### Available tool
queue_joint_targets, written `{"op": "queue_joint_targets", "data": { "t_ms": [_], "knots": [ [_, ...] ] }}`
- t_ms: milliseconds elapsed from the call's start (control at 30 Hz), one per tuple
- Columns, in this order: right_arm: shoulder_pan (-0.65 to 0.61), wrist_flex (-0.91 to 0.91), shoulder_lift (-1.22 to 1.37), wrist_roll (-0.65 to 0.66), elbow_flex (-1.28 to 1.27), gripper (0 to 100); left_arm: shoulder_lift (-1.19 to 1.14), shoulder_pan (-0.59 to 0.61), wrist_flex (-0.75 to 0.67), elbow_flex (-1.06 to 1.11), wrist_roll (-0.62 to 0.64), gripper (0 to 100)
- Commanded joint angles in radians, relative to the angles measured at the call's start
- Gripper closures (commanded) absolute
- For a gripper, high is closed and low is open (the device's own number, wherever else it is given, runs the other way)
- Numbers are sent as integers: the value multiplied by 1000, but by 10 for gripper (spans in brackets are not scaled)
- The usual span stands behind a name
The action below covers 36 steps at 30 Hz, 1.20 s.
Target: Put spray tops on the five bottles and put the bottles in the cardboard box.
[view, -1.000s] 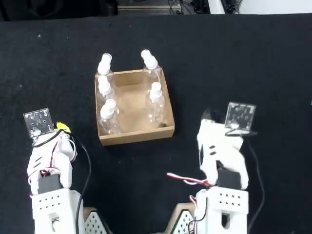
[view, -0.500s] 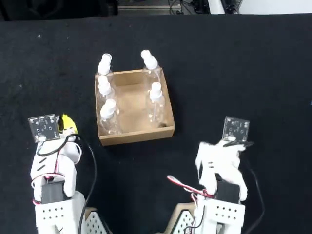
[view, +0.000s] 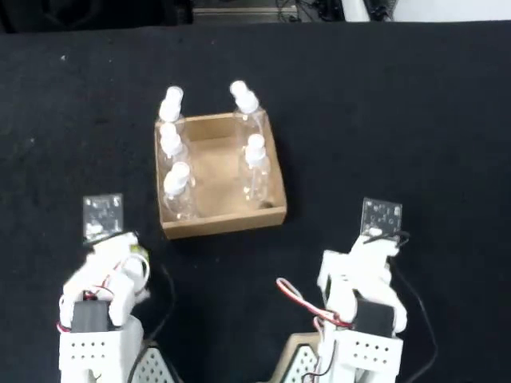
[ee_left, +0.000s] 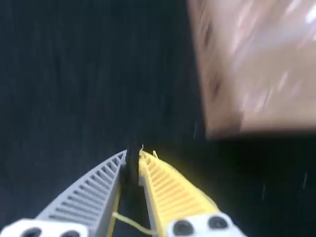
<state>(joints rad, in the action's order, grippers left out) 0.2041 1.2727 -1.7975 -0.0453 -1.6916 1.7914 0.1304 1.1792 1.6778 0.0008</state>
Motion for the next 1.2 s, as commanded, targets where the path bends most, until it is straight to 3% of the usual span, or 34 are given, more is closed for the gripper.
{"op": "queue_joint_targets", "data": {
  "t_ms": [0, 1167],
  "knots": [
    [20, 6, -42, -6, 5, 987, 21, 2, 57, 24, 5, 970],
    [-71, 32, -96, -6, 8, 987, 31, 5, 97, 22, 5, 970]
  ]
}}
